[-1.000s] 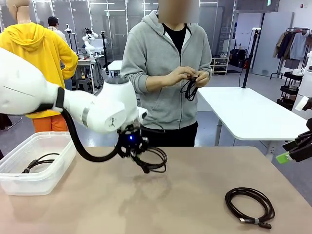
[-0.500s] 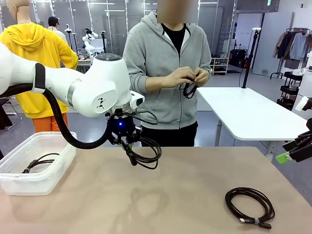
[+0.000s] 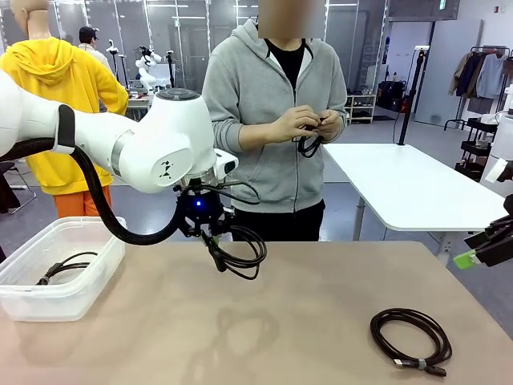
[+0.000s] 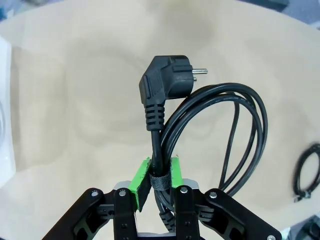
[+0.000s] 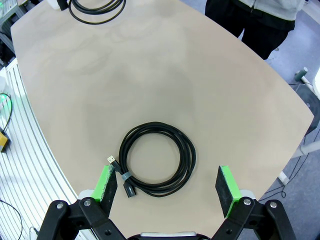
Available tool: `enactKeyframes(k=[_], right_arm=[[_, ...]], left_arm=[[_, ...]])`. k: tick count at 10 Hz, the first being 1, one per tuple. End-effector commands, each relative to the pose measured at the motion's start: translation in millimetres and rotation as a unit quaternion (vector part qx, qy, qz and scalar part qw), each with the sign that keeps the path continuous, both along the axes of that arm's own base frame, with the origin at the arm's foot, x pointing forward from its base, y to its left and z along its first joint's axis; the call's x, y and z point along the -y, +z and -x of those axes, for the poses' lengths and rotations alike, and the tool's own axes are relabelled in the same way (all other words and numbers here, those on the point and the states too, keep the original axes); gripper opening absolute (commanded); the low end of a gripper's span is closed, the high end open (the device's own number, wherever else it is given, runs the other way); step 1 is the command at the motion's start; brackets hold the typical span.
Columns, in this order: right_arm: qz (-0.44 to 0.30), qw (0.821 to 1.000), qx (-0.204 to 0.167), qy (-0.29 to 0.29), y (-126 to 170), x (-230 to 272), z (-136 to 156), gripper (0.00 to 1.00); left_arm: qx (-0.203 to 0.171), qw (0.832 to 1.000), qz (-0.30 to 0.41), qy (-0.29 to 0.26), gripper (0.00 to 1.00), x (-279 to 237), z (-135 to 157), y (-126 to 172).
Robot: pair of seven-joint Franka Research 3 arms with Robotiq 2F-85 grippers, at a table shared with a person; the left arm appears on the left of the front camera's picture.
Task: Organize and store the cables.
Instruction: Place the Power Cable into the Organizing box.
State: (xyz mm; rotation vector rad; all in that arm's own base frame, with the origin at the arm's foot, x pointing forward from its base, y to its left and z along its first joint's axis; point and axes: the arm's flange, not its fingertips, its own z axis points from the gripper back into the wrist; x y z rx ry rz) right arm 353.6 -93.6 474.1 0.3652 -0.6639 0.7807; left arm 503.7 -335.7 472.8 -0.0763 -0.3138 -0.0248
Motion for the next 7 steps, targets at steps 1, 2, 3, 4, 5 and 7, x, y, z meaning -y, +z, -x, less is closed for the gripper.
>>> enactKeyframes(k=[1,2,3,4,5,7], right_arm=[[-0.006,1.000,-0.004,-0.004,1.1,-1.6,1.3,1.00],[-0.006,1.000,-0.004,-0.004,1.1,-1.6,1.3,1.00],[-0.006,1.000,-0.004,-0.004,1.1,-1.6,1.3,1.00],[-0.006,1.000,-0.004,-0.004,1.1,-1.6,1.3,1.00],[-0.006,1.000,-0.004,-0.004,1.1,-1.6,1.3,1.00],[-0.006,1.000,-0.004,-0.004,1.1,-1.6,1.3,1.00]], left_arm=[[0.013,0.992,0.030,-0.122,0.21,-31.0,-16.0,40.7],[0.021,0.990,0.021,-0.139,0.21,-64.1,-24.5,58.8],[0.023,0.988,0.023,-0.150,0.21,-106.6,-30.2,74.4],[0.032,0.985,0.018,-0.168,0.21,-159.1,-32.3,86.5],[0.034,0.983,0.024,-0.181,0.21,-206.7,-29.7,95.4],[0.047,0.985,0.057,-0.156,0.21,-310.4,-21.4,110.0]])
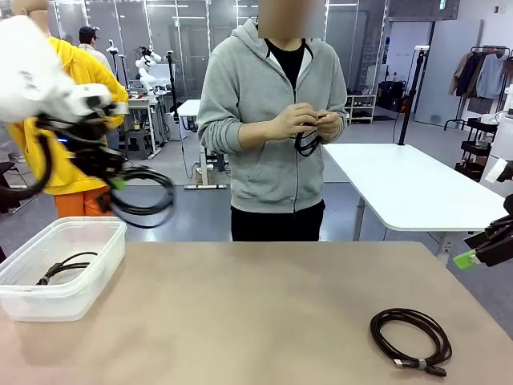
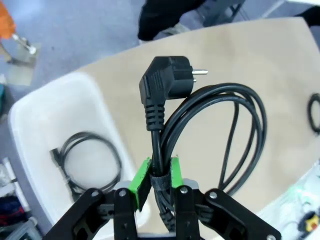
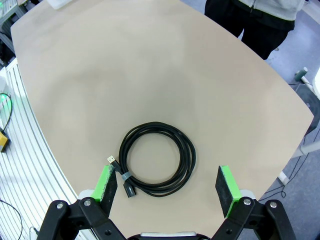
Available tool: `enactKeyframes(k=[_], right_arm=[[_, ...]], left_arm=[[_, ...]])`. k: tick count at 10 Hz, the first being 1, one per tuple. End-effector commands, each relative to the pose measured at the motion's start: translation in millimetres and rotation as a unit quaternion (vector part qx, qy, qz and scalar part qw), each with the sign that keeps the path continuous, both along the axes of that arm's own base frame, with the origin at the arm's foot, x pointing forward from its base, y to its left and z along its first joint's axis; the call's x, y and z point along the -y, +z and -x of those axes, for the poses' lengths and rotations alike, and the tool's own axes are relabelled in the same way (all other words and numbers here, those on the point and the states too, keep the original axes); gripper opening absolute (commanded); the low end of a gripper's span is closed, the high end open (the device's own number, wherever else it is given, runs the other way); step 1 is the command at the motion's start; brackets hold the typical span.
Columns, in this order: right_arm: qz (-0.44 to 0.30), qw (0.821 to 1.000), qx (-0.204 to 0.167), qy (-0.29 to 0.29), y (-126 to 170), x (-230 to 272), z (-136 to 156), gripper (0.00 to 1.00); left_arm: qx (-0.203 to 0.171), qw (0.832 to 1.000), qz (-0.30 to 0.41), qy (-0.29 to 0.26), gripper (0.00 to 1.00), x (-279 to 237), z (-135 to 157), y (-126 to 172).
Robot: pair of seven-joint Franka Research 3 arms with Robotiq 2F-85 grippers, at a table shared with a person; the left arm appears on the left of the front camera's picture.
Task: Organize and store the cables.
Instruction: Place the Power Cable into the Organizing box.
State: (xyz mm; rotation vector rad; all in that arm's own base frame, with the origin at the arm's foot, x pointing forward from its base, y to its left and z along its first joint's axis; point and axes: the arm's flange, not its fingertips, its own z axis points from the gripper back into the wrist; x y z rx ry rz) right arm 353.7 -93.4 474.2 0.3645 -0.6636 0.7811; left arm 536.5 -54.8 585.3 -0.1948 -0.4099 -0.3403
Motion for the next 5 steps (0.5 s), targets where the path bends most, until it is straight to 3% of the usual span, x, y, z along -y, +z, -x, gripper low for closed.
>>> enactKeyframes(k=[1,3,5], right_arm=[[-0.007,1.000,-0.004,-0.005,1.0,-1.4,1.3,1.00],[-0.007,1.000,-0.004,-0.005,1.0,-1.4,1.3,1.00],[-0.007,1.000,-0.004,-0.005,1.0,-1.4,1.3,1.00]], left_arm=[[-0.014,0.999,0.024,0.027,0.21,-88.0,19.9,-1.5],[-0.012,0.996,0.044,0.075,0.21,-162.7,30.2,-10.6],[-0.013,0.993,0.069,0.100,0.21,-190.5,23.7,-38.1]])
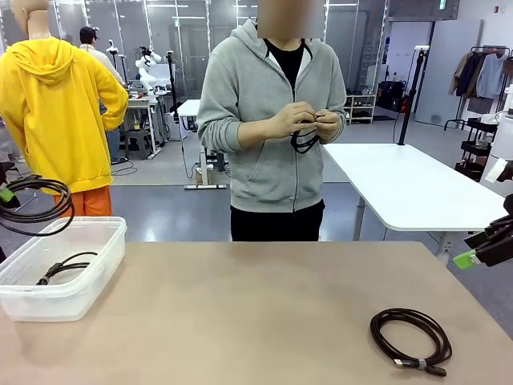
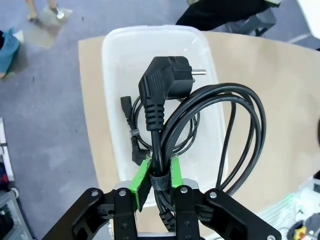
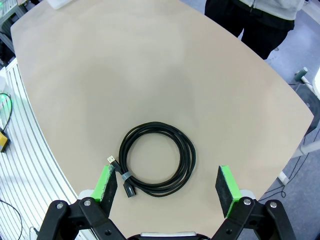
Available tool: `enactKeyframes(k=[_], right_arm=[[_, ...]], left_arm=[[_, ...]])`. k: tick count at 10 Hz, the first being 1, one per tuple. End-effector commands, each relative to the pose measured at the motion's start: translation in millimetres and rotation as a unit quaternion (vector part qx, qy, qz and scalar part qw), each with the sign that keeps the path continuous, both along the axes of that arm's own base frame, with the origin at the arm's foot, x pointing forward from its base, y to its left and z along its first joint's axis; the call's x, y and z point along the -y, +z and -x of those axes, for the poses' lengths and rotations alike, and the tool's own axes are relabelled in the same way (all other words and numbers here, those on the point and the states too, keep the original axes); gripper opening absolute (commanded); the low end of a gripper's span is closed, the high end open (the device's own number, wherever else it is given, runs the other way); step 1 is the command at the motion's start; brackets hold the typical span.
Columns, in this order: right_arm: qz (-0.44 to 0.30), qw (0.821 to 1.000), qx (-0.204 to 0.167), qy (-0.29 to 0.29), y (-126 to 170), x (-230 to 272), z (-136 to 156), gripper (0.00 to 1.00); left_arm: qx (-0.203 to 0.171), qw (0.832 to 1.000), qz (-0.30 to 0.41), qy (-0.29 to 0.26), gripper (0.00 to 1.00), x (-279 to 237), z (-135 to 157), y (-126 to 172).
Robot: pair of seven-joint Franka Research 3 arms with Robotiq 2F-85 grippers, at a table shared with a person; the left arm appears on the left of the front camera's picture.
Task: Organize and store the cables.
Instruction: Place the Power Cable into the Organizing box.
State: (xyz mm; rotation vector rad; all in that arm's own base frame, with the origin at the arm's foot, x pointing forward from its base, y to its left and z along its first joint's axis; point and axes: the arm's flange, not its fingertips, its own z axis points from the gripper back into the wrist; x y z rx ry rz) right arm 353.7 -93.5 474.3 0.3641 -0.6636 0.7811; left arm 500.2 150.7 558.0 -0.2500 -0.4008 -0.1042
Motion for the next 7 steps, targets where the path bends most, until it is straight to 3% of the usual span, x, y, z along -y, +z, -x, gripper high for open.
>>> enactKeyframes(k=[1,2,4,7], right_arm=[[-0.007,1.000,-0.004,-0.004,0.9,-1.5,1.3,1.00],[-0.007,1.000,-0.004,-0.004,0.9,-1.5,1.3,1.00],[-0.007,1.000,-0.004,-0.004,0.9,-1.5,1.3,1.00],[-0.007,1.000,-0.004,-0.004,0.9,-1.5,1.3,1.00]], left_arm=[[0.006,0.999,0.041,-0.009,0.21,17.3,-21.6,-32.2],[0.005,0.998,0.068,-0.008,0.21,22.3,-28.3,-46.8],[-0.023,1.000,-0.009,0.010,0.21,22.3,-34.9,-74.8],[-0.039,0.999,-0.012,0.021,0.21,25.7,-43.5,-98.5]])
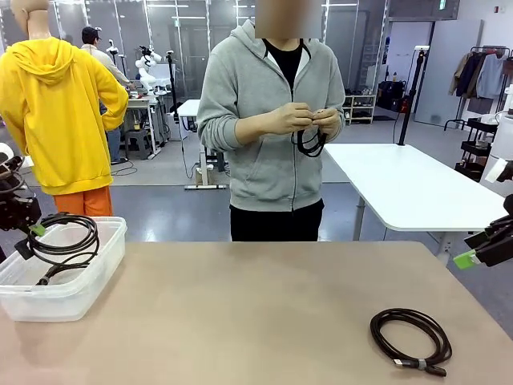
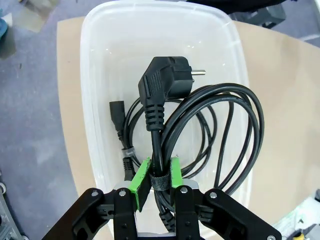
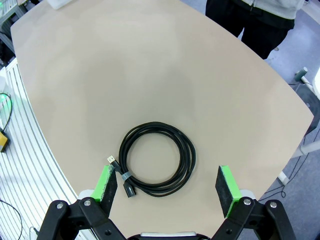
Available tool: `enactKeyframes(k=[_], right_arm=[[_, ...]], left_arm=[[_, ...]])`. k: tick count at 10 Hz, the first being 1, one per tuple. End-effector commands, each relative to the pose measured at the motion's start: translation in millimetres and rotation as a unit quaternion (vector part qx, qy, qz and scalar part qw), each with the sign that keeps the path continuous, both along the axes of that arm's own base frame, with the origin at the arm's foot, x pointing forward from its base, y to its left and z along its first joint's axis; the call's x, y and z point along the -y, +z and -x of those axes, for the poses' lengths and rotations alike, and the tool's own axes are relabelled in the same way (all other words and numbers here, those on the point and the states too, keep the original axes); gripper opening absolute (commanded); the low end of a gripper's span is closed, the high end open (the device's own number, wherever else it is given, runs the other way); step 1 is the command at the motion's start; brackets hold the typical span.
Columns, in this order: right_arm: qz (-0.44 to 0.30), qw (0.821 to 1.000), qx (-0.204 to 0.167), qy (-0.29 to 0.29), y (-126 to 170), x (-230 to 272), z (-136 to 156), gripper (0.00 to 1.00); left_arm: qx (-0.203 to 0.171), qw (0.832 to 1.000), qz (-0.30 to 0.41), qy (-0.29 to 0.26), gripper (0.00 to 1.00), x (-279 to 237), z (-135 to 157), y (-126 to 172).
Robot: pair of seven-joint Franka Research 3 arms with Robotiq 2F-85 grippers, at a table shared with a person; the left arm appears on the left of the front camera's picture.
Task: Organize and store the cables.
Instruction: Place the Power Cable into the Organizing box.
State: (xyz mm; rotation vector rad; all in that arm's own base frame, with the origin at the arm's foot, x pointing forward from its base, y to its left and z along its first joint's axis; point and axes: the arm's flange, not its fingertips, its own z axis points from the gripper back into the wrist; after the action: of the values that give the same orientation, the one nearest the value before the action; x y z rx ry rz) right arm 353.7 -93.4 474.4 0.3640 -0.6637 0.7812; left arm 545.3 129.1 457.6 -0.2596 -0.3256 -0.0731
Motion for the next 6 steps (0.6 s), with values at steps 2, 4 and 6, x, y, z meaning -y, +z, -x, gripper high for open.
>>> enactKeyframes(k=[2,4,6], right_arm=[[-0.007,1.000,-0.004,-0.005,0.8,-1.4,1.3,1.00],[-0.007,1.000,-0.004,-0.005,0.8,-1.4,1.3,1.00],[-0.007,1.000,-0.004,-0.005,0.8,-1.4,1.3,1.00]], left_arm=[[-0.011,1.000,-0.025,0.011,0.21,11.4,-0.8,-8.1],[-0.009,0.999,-0.026,0.016,0.21,14.9,-0.1,-9.1],[-0.016,0.999,-0.037,0.016,0.43,18.9,3.4,-9.8]])
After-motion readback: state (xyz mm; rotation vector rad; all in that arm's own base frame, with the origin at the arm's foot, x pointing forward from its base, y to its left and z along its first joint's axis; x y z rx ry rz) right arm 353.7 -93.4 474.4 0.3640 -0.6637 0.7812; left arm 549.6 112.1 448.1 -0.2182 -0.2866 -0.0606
